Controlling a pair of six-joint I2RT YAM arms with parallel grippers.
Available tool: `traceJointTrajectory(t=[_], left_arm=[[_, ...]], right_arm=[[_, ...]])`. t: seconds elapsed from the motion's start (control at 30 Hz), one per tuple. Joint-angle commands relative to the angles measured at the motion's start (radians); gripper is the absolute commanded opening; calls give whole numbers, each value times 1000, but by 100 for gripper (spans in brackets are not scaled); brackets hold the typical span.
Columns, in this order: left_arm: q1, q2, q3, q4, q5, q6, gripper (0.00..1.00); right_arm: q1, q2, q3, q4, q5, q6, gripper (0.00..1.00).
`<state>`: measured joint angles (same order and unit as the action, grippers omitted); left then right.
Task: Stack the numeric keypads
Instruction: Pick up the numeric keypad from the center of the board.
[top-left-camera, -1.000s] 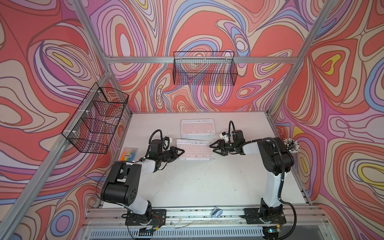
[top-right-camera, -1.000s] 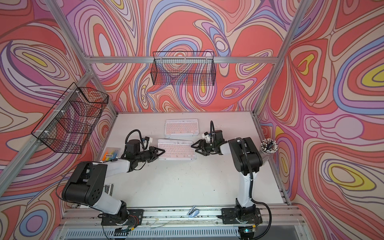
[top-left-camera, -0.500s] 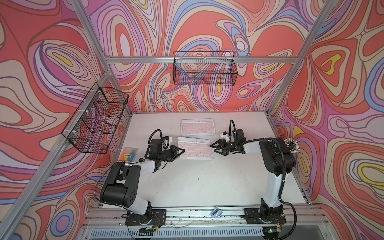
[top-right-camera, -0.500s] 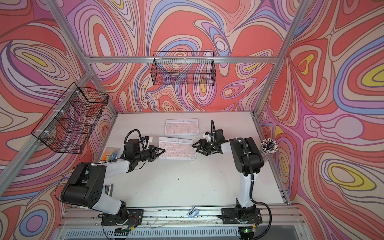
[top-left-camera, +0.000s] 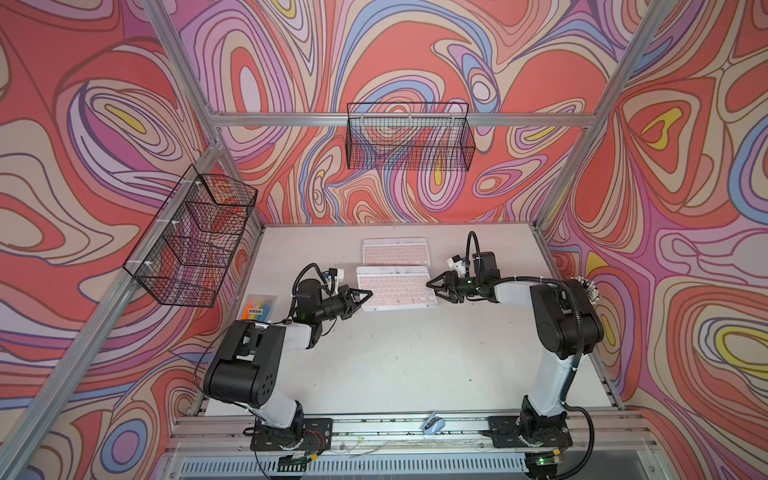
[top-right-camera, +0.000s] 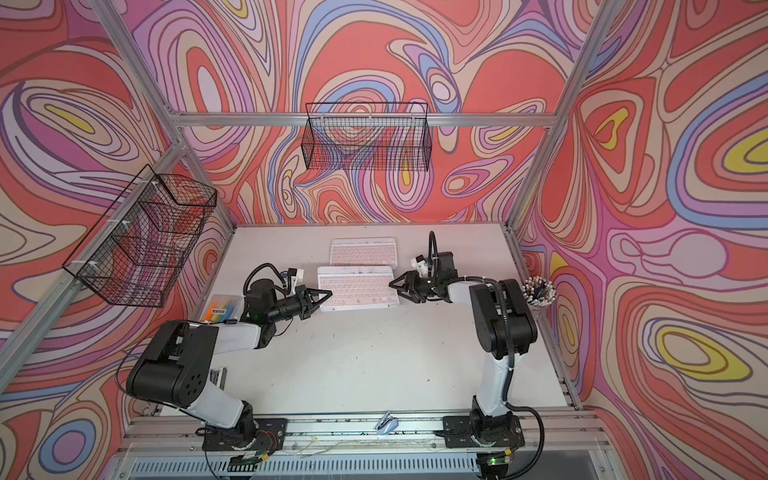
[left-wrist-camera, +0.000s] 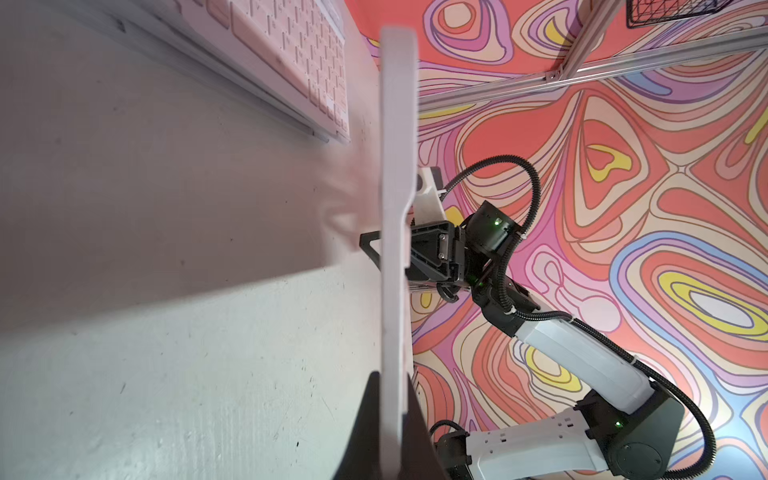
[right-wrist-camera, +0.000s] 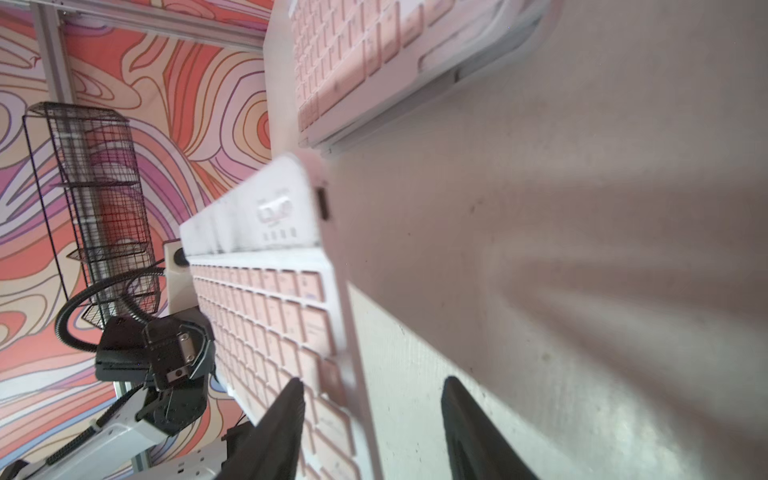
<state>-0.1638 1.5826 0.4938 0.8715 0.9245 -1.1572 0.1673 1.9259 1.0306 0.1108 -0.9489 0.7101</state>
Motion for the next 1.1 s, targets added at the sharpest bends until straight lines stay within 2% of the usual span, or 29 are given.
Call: traceJointTrajectory(t=[0.0, 0.2, 0.53, 0.93, 1.03, 1.07], left_arm=[[0, 14, -9, 105, 36, -24, 0], [0, 41, -14, 161, 41, -42, 0], [1, 105, -13, 259, 54, -96, 0], [2, 68, 11, 118, 41, -23, 0], [2, 65, 11, 107, 37, -17, 0], [1, 65, 11, 103, 38, -17, 2]], right_arm=[[-8, -36, -24, 131, -72, 78, 52], [-8, -28, -86, 396, -167, 257, 50], [-7, -4, -116, 525, -185, 337, 46], [-7, 0, -113, 516, -199, 333, 27], [-8, 2, -115, 524, -203, 336, 19], [-7, 1, -115, 527, -202, 337, 11]])
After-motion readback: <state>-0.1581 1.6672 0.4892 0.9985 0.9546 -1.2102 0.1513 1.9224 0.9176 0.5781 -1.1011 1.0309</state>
